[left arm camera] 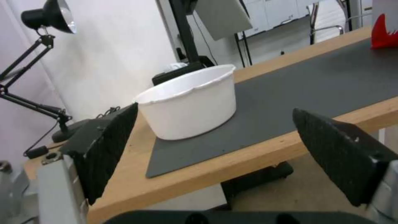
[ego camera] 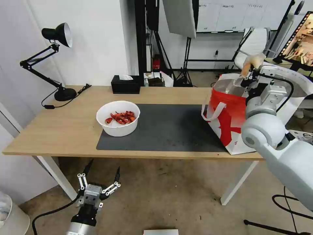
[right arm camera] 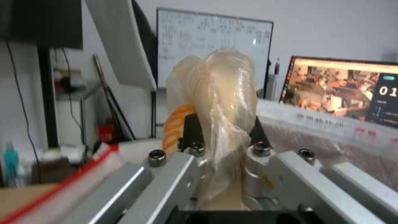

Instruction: Pick up the trash from the table and place it into the takeout bag.

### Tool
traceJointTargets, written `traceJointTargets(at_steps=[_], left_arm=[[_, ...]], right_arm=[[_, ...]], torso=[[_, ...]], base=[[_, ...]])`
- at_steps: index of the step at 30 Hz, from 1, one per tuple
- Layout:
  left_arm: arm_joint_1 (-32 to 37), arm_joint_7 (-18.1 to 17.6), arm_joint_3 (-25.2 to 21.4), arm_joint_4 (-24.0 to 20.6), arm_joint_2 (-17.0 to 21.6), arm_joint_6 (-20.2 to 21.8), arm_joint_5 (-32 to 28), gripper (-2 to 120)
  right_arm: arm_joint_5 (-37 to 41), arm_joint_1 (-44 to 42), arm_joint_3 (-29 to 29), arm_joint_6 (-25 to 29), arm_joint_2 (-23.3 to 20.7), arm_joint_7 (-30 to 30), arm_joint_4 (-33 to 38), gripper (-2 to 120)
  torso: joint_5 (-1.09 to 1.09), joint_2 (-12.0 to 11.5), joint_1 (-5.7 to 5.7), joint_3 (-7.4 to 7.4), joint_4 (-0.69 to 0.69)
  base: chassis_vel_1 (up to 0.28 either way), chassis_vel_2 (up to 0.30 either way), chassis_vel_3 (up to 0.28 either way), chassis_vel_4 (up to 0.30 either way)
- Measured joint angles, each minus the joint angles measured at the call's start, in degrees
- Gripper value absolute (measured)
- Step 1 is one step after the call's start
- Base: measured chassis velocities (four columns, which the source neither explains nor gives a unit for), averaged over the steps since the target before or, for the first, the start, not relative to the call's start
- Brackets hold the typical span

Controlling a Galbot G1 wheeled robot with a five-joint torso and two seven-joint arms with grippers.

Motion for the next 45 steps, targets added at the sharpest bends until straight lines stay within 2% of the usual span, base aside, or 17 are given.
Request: traceJointTargets(at_steps=[2,7,9,12,16,19,20,24,27,32,36,38,39,40,43,44,45], left_arm=[[-0.02,0.00,-0.01,0.02,0.04,0.00,0.00,100],[-0.37,0.31,-0.26,0.50,0.17,-1.02,1.24,100],[-0.47,0.58,-0.30,0.70,0.13,-1.51,1.86,100],[-0.57,1.14,-0.10,1.36,-0.27,-2.56,3.29,100],[-0.58,1.15,-0.17,1.37,-0.29,-2.58,3.30,100],[-0.58,1.15,-0.35,1.35,-0.10,-2.58,3.20,100],[-0.58,1.15,-0.35,1.35,-0.10,-2.58,3.20,100],[-0.58,1.14,-0.35,1.33,-0.07,-2.57,3.14,100],[-0.59,1.13,-0.25,1.09,-0.10,-2.48,3.12,100],[-0.60,1.12,-0.27,0.63,-0.01,-2.36,3.01,100],[-0.57,1.07,-0.35,0.25,-0.16,-2.31,2.89,100],[-0.38,0.99,-0.45,0.07,-0.64,-2.36,2.78,100],[-0.01,0.95,-0.50,-0.14,-1.28,-2.52,2.44,100],[-0.01,0.95,-0.50,-0.14,-1.28,-2.52,2.44,100],[0.94,0.84,-0.82,-1.15,-3.56,-2.84,1.61,100],[0.94,0.84,-0.82,-1.15,-3.56,-2.84,1.61,100],[0.98,0.83,-0.89,-1.46,-4.07,-2.88,1.51,100]], right_arm=[[0.32,-0.12,-0.14,-0.73,-0.45,-0.79,-0.22,6],[1.92,0.32,-0.21,-2.50,-1.05,-2.56,-0.30,25],[1.99,0.45,-0.23,-2.55,-1.09,-2.70,-0.30,28],[2.33,1.14,-0.45,-2.70,-1.00,-2.89,-0.37,44],[2.47,1.22,-0.42,-2.69,-0.98,-2.89,-0.34,52],[2.80,1.13,-0.24,-2.67,-1.12,-2.89,-0.06,69],[2.80,1.13,-0.24,-2.67,-1.12,-2.89,-0.06,69],[2.94,0.90,-0.19,-2.61,-1.16,-2.89,0.23,83],[3.23,0.72,-0.13,-2.51,-1.41,-2.88,0.50,96],[3.60,0.25,0.29,-1.83,-1.80,-2.92,1.25,100],[4.34,-1.54,0.91,1.92,-2.38,-4.74,3.29,100],[4.90,-3.18,1.24,5.05,-2.60,-7.15,5.01,100],[5.12,-4.69,1.27,8.23,-2.63,-10.59,5.90,100],[5.12,-4.69,1.27,8.23,-2.63,-10.59,5.90,100],[5.36,-10.82,1.97,17.57,-1.39,-23.16,7.61,100],[5.36,-10.82,1.97,17.57,-1.39,-23.16,7.61,100],[5.53,-13.36,2.79,20.10,-0.84,-27.22,8.32,100]], torso=[[0.00,0.00,0.00,0.00,0.00],[0.00,0.00,0.00,0.00,0.01],[0.00,0.00,0.00,0.00,0.01],[0.00,0.00,0.00,0.00,0.01],[-0.01,0.00,0.00,0.00,0.01],[-0.01,0.00,0.00,0.00,0.00],[-0.01,0.00,0.00,0.00,0.00],[0.00,0.00,0.00,0.00,0.01],[0.00,0.00,0.00,0.00,0.01],[-0.01,0.00,0.00,0.00,0.01],[-0.01,0.00,0.00,0.00,0.00],[-0.01,0.00,0.00,0.00,0.00],[-0.02,0.00,0.00,-0.01,0.00],[-0.02,0.00,0.00,-0.01,0.00],[0.00,0.00,0.00,0.00,0.03],[0.00,0.00,0.00,0.00,0.03],[0.00,0.00,0.00,0.00,0.02]], base=[[0.000,0.000,0.000,0.000],[0.000,0.000,0.000,0.000],[0.000,0.000,0.000,0.000],[0.000,0.000,0.000,0.000],[0.000,0.000,0.000,0.000],[0.000,0.000,0.000,0.000],[0.000,0.000,0.000,0.000],[0.000,0.000,0.000,0.000],[0.000,0.000,0.000,0.000],[0.000,0.000,0.000,0.000],[0.000,0.000,0.000,0.000],[0.000,0.000,0.000,0.000],[0.000,0.000,0.000,0.000],[0.000,0.000,0.000,0.000],[0.000,0.000,0.000,0.000],[0.000,0.000,0.000,0.000],[0.000,0.000,0.000,0.000]])
